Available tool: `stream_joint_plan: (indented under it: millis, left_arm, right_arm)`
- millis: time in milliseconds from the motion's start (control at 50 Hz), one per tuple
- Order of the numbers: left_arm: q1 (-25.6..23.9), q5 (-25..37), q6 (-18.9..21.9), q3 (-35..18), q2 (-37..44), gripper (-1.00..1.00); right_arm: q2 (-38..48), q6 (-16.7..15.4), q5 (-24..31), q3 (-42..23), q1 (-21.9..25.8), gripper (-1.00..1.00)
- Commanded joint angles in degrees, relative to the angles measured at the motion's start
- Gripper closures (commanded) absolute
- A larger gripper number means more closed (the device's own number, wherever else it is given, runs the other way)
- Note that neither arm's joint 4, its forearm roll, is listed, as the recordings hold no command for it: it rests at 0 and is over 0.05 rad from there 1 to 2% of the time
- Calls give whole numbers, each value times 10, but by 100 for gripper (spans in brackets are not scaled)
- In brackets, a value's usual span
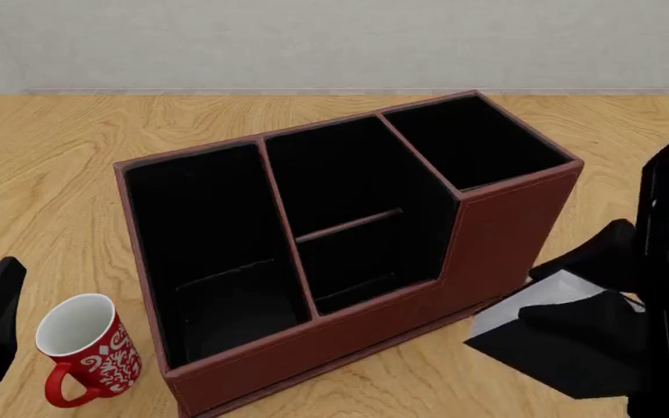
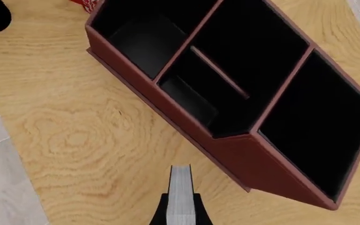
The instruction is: Pick up the book and place it in the right compartment of the caddy.
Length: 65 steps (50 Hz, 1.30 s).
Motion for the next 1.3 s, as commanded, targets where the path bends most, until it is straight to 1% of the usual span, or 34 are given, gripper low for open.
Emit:
stream_joint_plan:
  millis: [20,280,500,580,720,740,760,920,1080,1100,1180,1220,1300]
  left_arm:
    - [0,-1,0,0,2,-100]
    - [0,2,0,-1,0,-100]
    - [0,-2,0,0,3,-100]
    - [0,-2,0,0,5,-100]
    - [0,-4,0,0,7,-100]
    - [-6,3,0,-1,-2,-100]
    - [-6,0,0,-1,5,-100]
    - [-6,-3,0,0,6,-100]
    - [-6,-9,0,1,13,-100]
    - [-13,-8,0,1,11,-100]
    - [-13,-7,0,1,9,-100]
    - [-13,-3,0,1,3,-100]
    - [-13,-1,0,1,1,-100]
  right_arm:
    - [-15,14,21,-51,16,100]
    - [-7,0,44,-121,26,100]
    - [21,-26,76,-213,32,100]
    - [30,-35,84,-237,30,100]
    - [42,-43,100,-274,32,100]
    - [46,-46,106,-289,33,100]
    - [48,-49,110,-297,31,100]
    - [68,-66,132,-350,27,100]
    - [79,-80,134,-369,23,100]
    - [84,-84,135,-376,21,100]
    - [100,-95,134,-391,17,100]
    - [106,-105,134,-393,7,100]
    - [127,-112,135,-414,11,100]
